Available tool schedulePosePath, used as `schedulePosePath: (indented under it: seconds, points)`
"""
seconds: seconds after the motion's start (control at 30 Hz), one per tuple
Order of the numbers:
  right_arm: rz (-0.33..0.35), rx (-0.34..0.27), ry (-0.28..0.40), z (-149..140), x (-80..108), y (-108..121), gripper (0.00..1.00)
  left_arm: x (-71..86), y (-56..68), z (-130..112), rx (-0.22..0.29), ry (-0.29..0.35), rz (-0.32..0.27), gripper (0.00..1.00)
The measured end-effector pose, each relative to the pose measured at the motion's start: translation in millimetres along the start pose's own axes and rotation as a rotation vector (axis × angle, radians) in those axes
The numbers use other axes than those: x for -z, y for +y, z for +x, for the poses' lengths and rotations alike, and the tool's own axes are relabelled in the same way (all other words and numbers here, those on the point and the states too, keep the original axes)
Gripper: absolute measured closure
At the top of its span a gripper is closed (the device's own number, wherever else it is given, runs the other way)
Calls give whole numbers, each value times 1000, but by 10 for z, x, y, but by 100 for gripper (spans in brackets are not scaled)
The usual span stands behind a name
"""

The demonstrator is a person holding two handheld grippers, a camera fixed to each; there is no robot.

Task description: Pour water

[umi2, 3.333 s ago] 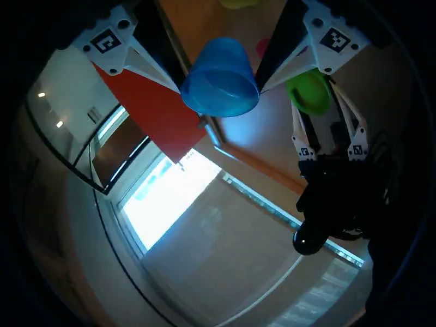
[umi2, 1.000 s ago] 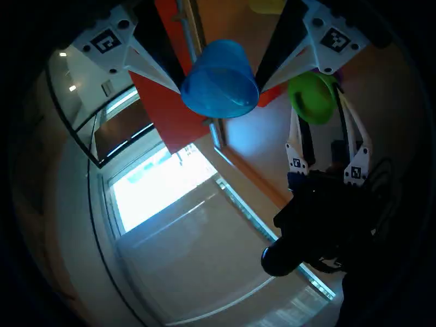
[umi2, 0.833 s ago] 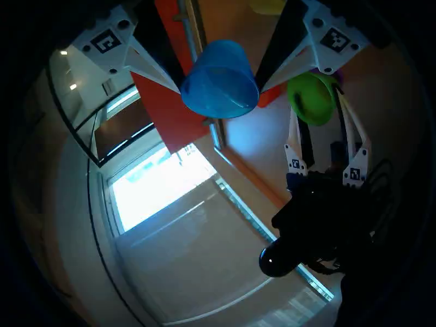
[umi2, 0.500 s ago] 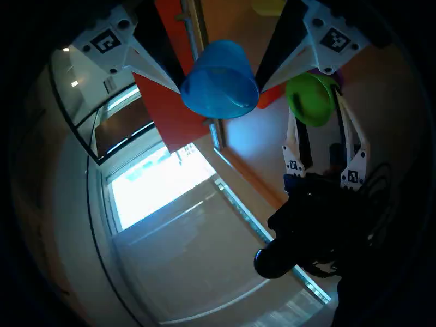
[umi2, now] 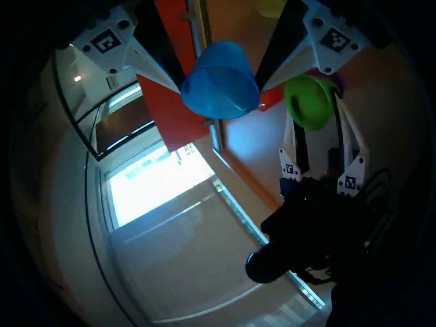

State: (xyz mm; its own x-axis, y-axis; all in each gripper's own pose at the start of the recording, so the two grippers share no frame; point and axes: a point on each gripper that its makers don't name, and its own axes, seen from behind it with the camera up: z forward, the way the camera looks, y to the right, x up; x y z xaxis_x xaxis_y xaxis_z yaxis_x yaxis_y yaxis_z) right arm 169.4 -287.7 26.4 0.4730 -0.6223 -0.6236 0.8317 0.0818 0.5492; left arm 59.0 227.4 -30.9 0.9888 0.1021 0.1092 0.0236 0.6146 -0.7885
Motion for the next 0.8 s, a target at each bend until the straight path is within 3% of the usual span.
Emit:
schedulePosePath:
  seconds: [0.8]
  points:
    - [-1, 41, -7, -4, -17, 1, 9, -26, -14, 4, 0, 2, -1, 15]
